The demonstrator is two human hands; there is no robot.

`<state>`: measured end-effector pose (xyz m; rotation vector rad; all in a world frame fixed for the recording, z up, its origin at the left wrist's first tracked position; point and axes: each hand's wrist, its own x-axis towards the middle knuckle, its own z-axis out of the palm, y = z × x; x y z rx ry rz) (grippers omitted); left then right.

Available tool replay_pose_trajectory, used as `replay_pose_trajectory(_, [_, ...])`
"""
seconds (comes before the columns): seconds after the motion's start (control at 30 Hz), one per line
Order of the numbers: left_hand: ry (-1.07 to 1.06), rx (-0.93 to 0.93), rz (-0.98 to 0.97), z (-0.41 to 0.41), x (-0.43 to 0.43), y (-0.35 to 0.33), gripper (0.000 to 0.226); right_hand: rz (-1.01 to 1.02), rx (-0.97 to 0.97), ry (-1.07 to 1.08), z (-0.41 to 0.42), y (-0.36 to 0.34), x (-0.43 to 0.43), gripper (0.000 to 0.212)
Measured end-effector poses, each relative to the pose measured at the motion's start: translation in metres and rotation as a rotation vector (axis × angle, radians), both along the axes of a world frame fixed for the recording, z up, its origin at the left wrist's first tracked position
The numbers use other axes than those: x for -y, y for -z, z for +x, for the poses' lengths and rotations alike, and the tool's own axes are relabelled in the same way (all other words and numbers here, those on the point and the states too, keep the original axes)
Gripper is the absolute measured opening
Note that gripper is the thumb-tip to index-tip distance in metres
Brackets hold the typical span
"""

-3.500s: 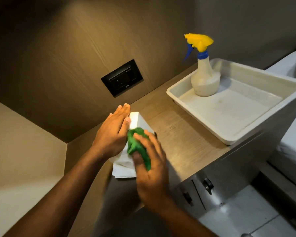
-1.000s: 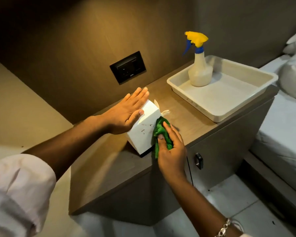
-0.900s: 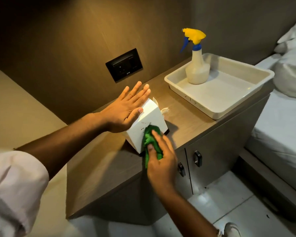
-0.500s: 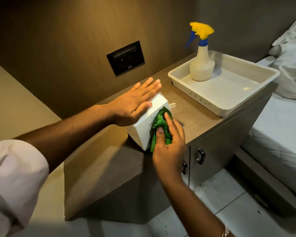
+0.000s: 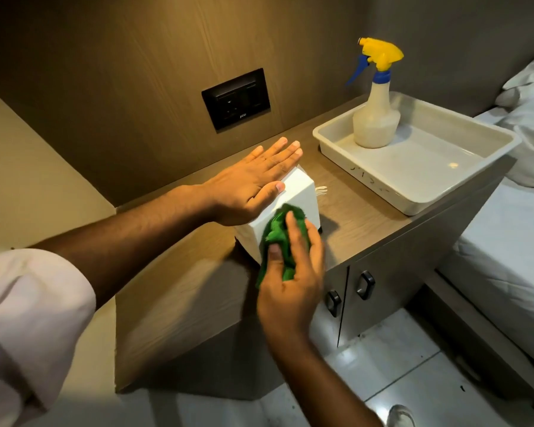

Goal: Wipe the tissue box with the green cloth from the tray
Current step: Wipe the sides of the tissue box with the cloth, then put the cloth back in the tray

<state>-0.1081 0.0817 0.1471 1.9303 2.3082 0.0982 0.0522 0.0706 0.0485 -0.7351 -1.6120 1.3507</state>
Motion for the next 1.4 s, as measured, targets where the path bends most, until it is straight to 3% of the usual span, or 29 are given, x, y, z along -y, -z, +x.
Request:
replay_pose_trajectory(0.1, [0.003,-0.001,0.008,-0.002,0.000,0.001,0.062,0.170,0.062,-0.051,0.008,0.013,0.024,0.064])
replay_pose_trajectory(0.2, [-0.008,-0.008,-0.003,-0.001,-0.001,0.002,0.062,0.250,0.130,-0.247,0.024,0.023,0.037,0.068])
replay_pose_trajectory(0.37, [-0.057,-0.034,-0.058,0.006,0.001,-0.004,0.063,0.152,0.201,-0.657,0.056,0.016,0.015,0.052])
replay_pose_trajectory(0.5, [-0.157,-0.064,-0.057,0.009,0.008,-0.002,0.067,0.017,0.177,-0.799,0.080,-0.009,-0.052,0.047])
replay_pose_trajectory(0.67, [-0.350,-0.041,0.053,0.017,0.015,0.010,0.070,0.196,0.213,-0.757,0.085,-0.072,-0.191,0.046])
replay_pose_trajectory(0.8, [-0.518,-0.032,0.047,0.035,0.007,0.014,0.082,0.573,0.436,-0.626,0.048,-0.101,-0.296,0.044])
replay_pose_trajectory(1.0, [-0.751,-0.117,0.036,0.068,-0.014,0.019,0.092,0.992,0.908,-0.699,-0.023,-0.052,-0.355,0.041])
replay_pose_trajectory(1.13, [-0.813,-0.249,0.113,0.084,-0.020,0.030,0.095,1.046,1.263,-0.973,-0.043,-0.010,-0.374,0.076])
replay_pose_trajectory(1.2, [-0.827,-0.265,0.140,0.085,-0.020,0.032,0.095,1.024,1.349,-1.041,-0.048,0.004,-0.379,0.090])
replay_pose_trajectory(1.4, [-0.862,-0.243,0.074,0.085,-0.021,0.025,0.090,1.014,1.453,-1.139,-0.048,-0.018,-0.370,0.089])
